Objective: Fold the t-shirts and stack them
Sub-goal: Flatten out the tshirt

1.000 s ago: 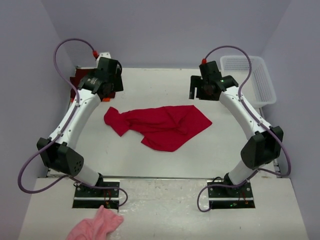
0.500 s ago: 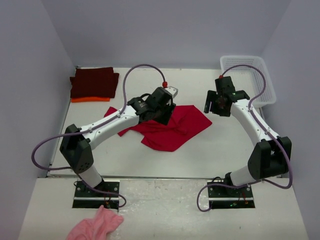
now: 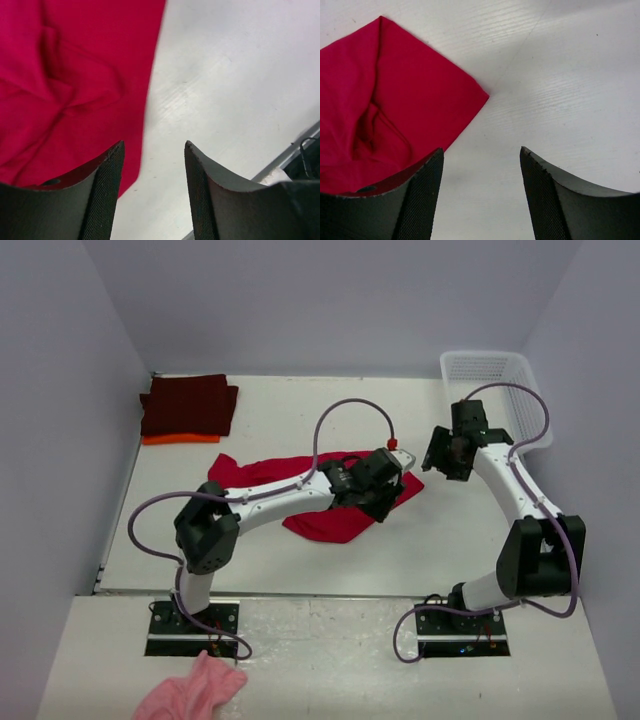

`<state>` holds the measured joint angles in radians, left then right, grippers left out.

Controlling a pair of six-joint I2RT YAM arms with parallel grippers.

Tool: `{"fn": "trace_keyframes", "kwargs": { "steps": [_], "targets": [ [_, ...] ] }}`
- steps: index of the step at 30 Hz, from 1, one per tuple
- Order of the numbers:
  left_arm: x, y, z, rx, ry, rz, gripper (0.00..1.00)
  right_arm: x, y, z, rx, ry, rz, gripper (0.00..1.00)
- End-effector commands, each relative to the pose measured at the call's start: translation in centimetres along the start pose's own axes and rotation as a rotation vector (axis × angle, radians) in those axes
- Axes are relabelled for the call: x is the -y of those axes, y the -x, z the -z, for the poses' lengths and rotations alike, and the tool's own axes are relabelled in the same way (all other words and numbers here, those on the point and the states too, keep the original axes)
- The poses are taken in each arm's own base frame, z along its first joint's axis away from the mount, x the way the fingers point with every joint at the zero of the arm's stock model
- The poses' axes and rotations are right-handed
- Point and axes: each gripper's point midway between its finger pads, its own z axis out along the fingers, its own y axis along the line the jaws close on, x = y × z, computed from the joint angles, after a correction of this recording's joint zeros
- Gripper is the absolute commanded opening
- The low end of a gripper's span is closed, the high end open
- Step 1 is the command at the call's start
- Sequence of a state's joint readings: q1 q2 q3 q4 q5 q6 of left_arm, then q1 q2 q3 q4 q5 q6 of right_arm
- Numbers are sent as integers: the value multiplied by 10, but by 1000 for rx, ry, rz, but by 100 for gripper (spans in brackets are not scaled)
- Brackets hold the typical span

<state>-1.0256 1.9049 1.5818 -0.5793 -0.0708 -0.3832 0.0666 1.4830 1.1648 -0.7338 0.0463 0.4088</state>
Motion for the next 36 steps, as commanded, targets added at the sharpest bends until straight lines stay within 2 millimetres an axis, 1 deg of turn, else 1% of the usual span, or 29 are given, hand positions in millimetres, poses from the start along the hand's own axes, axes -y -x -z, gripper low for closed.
{"fn": "trace_keyframes", "kwargs": {
  "steps": [1, 3, 6, 10, 11, 16, 17, 21, 28, 31, 36],
  "targets": [
    [31, 22, -2, 60, -53, -16, 52, -4, 19, 23, 103, 46, -45, 63],
    [30, 18, -11, 46, -40, -23, 52, -1, 23, 30, 126, 41, -50, 63],
    [25, 15, -18, 37, -15, -34, 52, 5, 28, 48, 174, 39, -59, 63],
    [14, 7, -30, 10, 42, -49, 51, 8, 35, 62, 218, 50, -75, 63],
    [10, 5, -35, 6, 64, -53, 51, 8, 35, 62, 220, 50, -78, 63],
    [3, -4, -53, -25, 98, -80, 51, 6, 38, 72, 237, 63, -82, 63],
    [-2, -7, -59, -35, 121, -85, 50, 8, 40, 77, 256, 62, -85, 62],
    [-15, -14, -69, -58, 163, -80, 48, 7, 46, 92, 300, 73, -87, 62],
    [-40, -8, -74, -52, 196, -55, 47, 7, 43, 90, 287, 77, -77, 62],
    [-42, -4, -74, -46, 199, -56, 47, 6, 42, 87, 275, 76, -72, 62],
    [-40, -7, -83, -57, 182, -60, 47, 4, 44, 89, 278, 89, -72, 62]
  ]
}}
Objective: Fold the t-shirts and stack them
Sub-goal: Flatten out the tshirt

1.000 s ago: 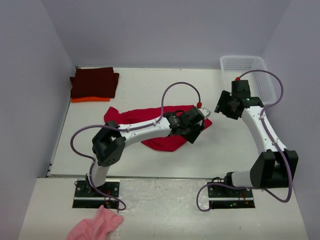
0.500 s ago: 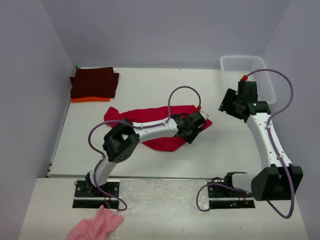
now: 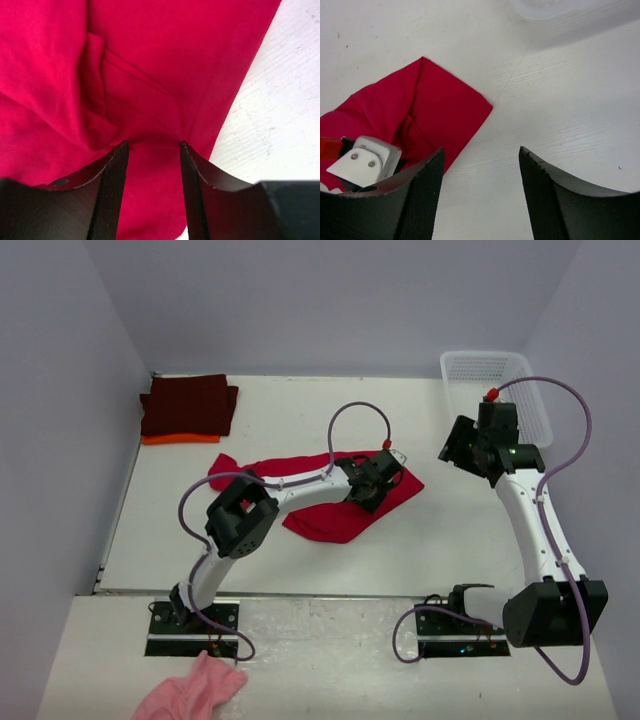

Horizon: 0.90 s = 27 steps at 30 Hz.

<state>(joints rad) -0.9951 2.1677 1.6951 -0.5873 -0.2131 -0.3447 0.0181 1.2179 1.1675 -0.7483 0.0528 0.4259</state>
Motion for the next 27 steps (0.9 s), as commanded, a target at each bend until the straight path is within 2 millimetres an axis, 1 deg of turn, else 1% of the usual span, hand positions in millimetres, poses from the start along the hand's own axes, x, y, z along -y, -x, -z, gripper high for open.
{"fn": "trace_keyframes", "kwargs": {
  "steps": [1, 4, 7, 10, 14, 18, 20, 22, 23, 27],
  "targets": [
    [8, 16, -4, 40, -24, -21, 47, -7, 15, 7, 34, 24, -2, 62],
    [11, 18, -7, 42, -35, -20, 47, -6, 12, 5, 25, 22, -4, 62],
    [14, 22, -4, 52, -54, -18, 47, -4, 9, 3, 18, 14, -2, 62],
    [13, 23, -7, 51, -45, -24, 47, -5, 10, 5, 26, 23, -2, 62],
    [14, 25, -12, 57, -51, -28, 46, -5, 6, 2, 14, 24, -3, 62],
    [17, 32, -8, 82, -64, -23, 46, -4, 3, -3, 5, 20, -4, 62],
    [15, 31, -9, 77, -59, -24, 46, -4, 3, -2, 5, 23, -4, 61],
    [15, 29, -13, 67, -56, -28, 42, -5, 4, 0, 10, 29, -6, 61],
    [15, 28, -14, 65, -56, -28, 36, -5, 5, 1, 14, 30, -7, 61],
    [15, 27, -16, 65, -56, -28, 26, -3, 5, 2, 15, 20, -9, 61]
  ]
}}
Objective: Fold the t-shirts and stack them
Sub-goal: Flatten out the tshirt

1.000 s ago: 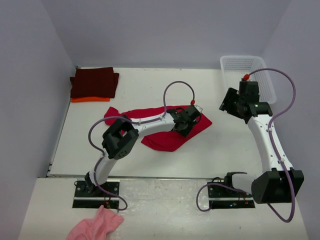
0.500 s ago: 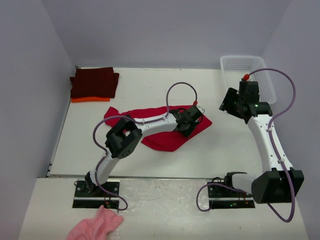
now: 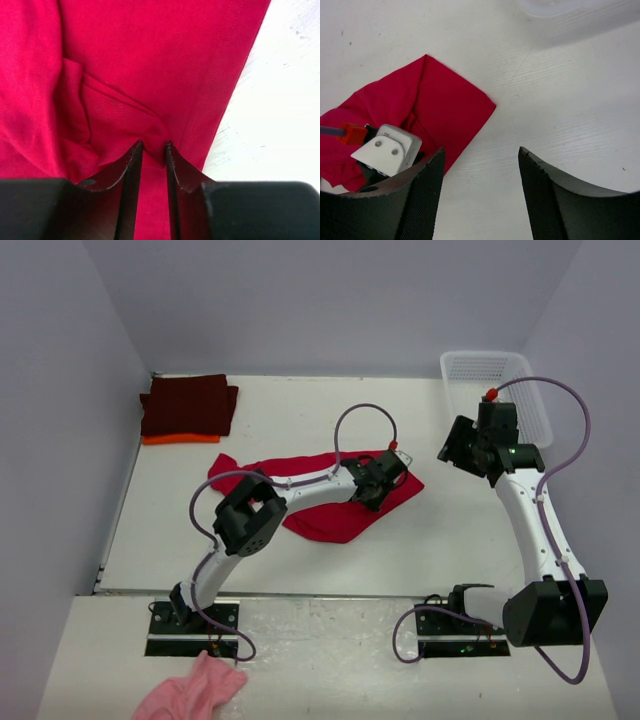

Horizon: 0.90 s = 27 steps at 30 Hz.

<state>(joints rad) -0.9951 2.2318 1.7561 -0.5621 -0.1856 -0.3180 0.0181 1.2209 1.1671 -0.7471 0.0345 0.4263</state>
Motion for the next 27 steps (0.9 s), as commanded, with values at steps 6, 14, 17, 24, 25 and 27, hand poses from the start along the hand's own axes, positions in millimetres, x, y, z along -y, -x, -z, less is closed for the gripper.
{"fn": "trace_keyframes", "kwargs": {
  "steps": [6, 14, 17, 24, 25, 27],
  "targets": [
    [-2, 16, -3, 50, -23, 3, 25, 0, 5, 1, 20, 1, -7, 61],
    [-26, 21, 24, 86, 57, 16, 0, 4, -8, -17, -39, -18, -7, 61],
    [-37, 31, 58, 121, 94, 30, 0, 6, -16, -29, -99, -37, -5, 61],
    [-53, 57, 143, 251, 95, 63, 0, 9, -41, -62, -251, -86, 35, 58],
    [-54, 59, 147, 256, 102, 64, 0, 10, -45, -63, -274, -93, 36, 56],
    [-56, 64, 158, 272, 101, 68, 0, 14, -47, -69, -292, -116, 37, 53]
  ]
}}
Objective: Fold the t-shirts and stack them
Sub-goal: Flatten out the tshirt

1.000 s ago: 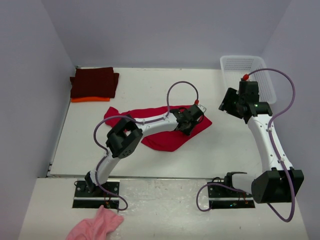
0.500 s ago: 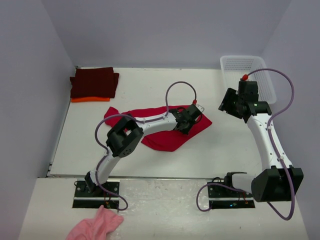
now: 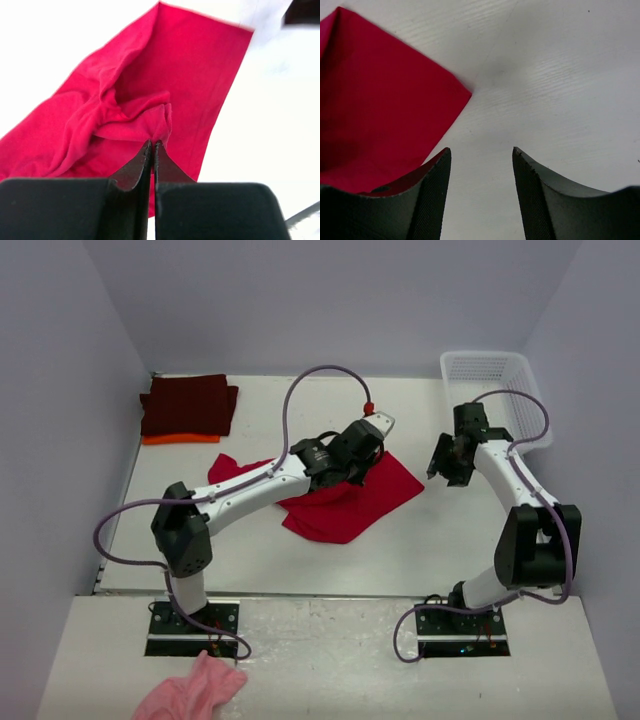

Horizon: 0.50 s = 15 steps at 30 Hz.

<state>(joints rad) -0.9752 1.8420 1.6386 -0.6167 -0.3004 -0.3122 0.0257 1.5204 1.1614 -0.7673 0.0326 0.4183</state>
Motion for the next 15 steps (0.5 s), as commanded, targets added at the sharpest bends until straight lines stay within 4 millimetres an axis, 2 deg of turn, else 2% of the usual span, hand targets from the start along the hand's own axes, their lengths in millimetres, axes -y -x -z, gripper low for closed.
{"fn": "trace_keyframes", "kwargs": {
  "steps": [1, 5, 7, 15],
  "targets": [
    [-14, 20, 22, 45, 33, 5, 0, -5, 8, 6, 0, 3, 13, 53],
    [-13, 25, 29, 62, 20, 11, 0, -7, 4, -8, -57, -1, 11, 51],
    [-12, 25, 30, 60, 16, 10, 0, -11, 8, -10, -70, 1, 11, 49],
    [-8, 25, 36, 72, -23, 7, 0, -18, 1, -33, -140, -30, 16, 49]
  ]
}}
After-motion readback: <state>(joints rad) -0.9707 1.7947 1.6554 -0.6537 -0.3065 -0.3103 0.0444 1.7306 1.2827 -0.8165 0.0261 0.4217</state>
